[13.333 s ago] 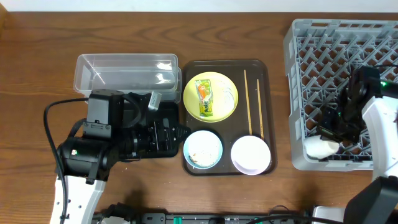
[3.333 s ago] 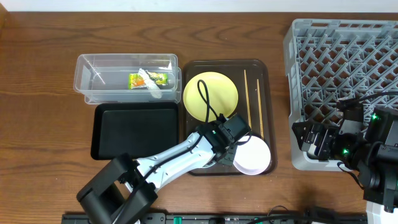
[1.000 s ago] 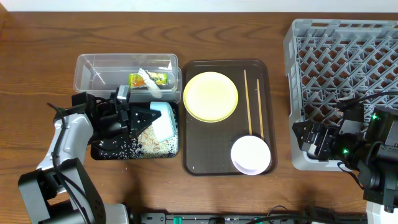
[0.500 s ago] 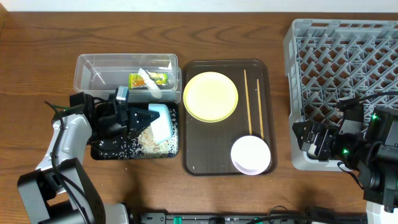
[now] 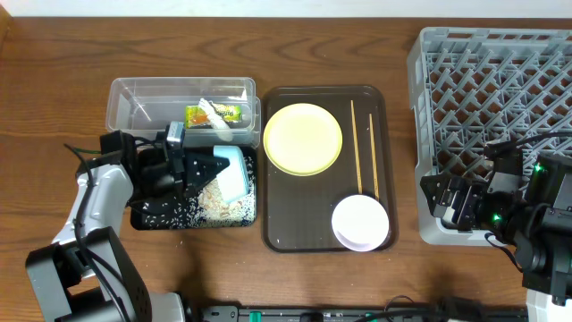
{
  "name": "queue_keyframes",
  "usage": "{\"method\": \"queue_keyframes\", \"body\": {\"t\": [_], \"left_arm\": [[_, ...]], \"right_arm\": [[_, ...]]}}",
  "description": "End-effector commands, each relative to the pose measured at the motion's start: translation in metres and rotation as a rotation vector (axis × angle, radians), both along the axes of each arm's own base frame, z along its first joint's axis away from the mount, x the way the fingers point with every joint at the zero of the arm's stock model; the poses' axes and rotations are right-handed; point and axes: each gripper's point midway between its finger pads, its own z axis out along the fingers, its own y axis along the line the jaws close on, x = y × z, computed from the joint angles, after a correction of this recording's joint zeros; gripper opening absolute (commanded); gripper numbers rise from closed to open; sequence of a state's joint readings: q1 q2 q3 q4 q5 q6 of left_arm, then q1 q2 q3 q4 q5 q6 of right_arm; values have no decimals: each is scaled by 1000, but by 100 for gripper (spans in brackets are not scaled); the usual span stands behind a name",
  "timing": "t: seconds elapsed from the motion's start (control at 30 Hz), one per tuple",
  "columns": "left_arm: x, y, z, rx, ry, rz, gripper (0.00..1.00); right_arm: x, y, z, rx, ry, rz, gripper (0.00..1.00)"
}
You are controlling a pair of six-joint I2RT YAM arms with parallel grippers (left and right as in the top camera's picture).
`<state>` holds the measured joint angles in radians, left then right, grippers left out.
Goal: Sort waste into correct bins and load items into the dishwasher rack
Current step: 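Lift the blue bowl over the black tray and tip the rice out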
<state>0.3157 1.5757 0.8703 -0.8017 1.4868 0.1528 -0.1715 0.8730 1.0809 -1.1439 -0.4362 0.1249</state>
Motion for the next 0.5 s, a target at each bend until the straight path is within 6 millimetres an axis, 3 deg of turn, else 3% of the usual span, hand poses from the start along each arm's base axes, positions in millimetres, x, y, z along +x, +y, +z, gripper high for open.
{"method": "queue_keyframes", "body": {"t": [0.0,0.03,0.07,0.13,0.23,0.27,0.4,0.47], "left_arm": [[0,1,-5,-23,107,18,6],[-1,-2,11,-119,95,14,6],[-4,-5,12,-137,149,7,6],[-5,-8,9,-86,60,-14,6],[-7,2,-34,140,188,7,6],[-9,2,-37,138,230,15,6],[-10,-12,-4,-27,168,-18,6],[-15,-18,2,15,132,-42,6]], "right_arm": [[0,3,5,-1,-14,15,99],[0,3,5,-2,-14,15,99],[0,3,5,-2,-14,15,99],[0,3,5,-2,-14,15,99],[0,3,5,-2,-15,15,99],[0,3,5,-2,-15,15,99],[0,3,5,-2,-14,15,99],[0,3,5,-2,-15,15,99]]}}
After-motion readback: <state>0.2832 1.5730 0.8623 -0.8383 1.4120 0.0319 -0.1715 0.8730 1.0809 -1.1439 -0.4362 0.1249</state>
